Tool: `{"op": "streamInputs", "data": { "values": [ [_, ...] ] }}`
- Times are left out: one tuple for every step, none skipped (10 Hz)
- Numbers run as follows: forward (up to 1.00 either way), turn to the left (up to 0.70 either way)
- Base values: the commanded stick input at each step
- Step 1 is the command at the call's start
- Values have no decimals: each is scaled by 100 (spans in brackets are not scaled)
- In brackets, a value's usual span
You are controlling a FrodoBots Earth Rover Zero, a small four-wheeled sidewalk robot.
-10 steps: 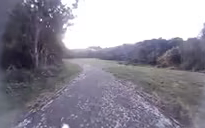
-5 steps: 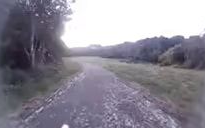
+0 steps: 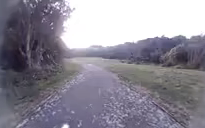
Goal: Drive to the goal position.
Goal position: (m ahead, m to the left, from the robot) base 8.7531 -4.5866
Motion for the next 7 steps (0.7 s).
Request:
{"op": "streamInputs", "data": {
  "values": [
    [70,0],
    [70,0],
    [70,0],
    [70,0],
    [70,0],
    [70,0],
    [70,0]
  ]
}}
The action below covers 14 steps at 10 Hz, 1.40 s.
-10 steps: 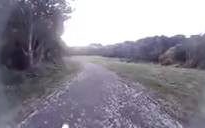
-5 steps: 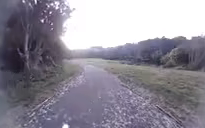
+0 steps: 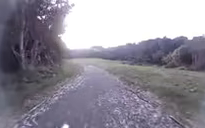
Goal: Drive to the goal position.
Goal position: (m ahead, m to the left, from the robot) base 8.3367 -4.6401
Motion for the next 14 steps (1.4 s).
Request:
{"op": "streamInputs", "data": {
  "values": [
    [70,0],
    [70,0],
    [70,0],
    [70,0],
    [70,0],
    [70,0],
    [70,0],
    [70,0],
    [70,0],
    [70,0],
    [70,0],
    [70,0],
    [70,0],
    [70,0]
  ]
}}
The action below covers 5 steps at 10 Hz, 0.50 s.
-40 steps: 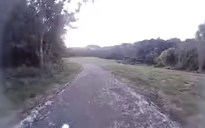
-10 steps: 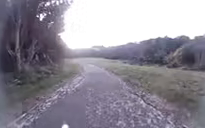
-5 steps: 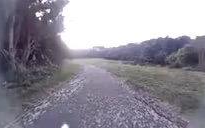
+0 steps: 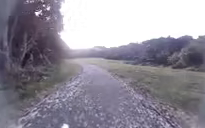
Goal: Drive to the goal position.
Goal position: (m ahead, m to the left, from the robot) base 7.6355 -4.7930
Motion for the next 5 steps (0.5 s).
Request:
{"op": "streamInputs", "data": {
  "values": [
    [70,0],
    [70,0],
    [70,0],
    [70,0],
    [70,0]
  ]
}}
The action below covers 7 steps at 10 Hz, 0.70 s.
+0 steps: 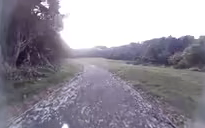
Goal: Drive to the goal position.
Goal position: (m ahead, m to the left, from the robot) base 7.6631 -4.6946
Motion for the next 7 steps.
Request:
{"op": "streamInputs", "data": {
  "values": [
    [70,0],
    [70,0],
    [70,0],
    [70,0],
    [70,0],
    [70,0],
    [70,0]
  ]
}}
